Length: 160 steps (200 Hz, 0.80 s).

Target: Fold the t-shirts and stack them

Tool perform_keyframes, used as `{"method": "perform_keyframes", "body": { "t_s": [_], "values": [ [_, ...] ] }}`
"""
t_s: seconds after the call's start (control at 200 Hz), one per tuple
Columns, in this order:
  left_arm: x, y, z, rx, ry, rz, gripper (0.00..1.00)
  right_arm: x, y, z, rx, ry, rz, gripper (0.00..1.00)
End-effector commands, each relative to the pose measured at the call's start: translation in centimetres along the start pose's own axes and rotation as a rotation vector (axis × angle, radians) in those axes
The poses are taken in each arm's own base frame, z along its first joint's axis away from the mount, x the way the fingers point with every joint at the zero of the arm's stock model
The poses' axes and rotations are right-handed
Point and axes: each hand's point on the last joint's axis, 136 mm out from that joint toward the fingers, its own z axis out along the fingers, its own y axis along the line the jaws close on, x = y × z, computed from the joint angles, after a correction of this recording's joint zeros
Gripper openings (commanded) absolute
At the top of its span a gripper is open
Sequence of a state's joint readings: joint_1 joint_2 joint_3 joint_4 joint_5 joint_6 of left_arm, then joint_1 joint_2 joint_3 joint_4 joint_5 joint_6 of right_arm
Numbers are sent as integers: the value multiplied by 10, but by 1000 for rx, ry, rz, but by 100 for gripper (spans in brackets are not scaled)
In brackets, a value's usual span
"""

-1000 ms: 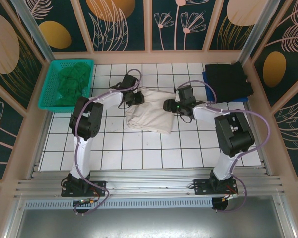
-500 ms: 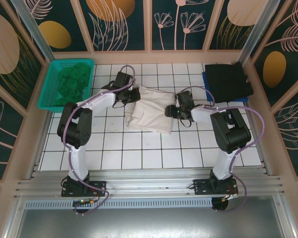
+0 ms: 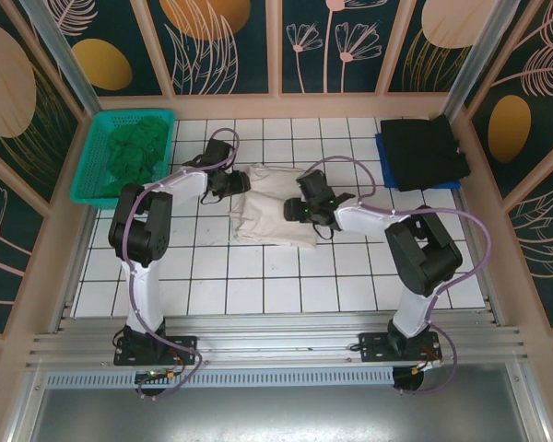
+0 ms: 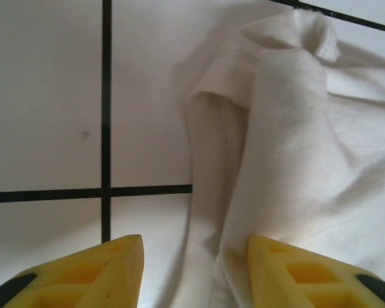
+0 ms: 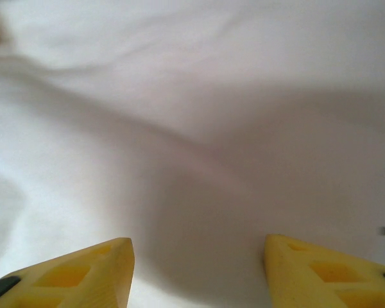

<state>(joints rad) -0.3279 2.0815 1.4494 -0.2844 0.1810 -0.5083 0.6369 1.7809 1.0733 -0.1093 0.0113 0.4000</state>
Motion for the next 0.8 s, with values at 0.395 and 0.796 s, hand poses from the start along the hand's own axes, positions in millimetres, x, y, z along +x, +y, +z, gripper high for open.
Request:
{"method": "perform_keyframes", "body": {
  "t_s": [0.395,0.796],
  "values": [
    [123,-44,-32,217,92,-54,46,-10,-80,34,98,72,54,56],
    [133,-172,-63,550,111,9,50,-40,-95,-50,140,-68,117,65]
  ]
}}
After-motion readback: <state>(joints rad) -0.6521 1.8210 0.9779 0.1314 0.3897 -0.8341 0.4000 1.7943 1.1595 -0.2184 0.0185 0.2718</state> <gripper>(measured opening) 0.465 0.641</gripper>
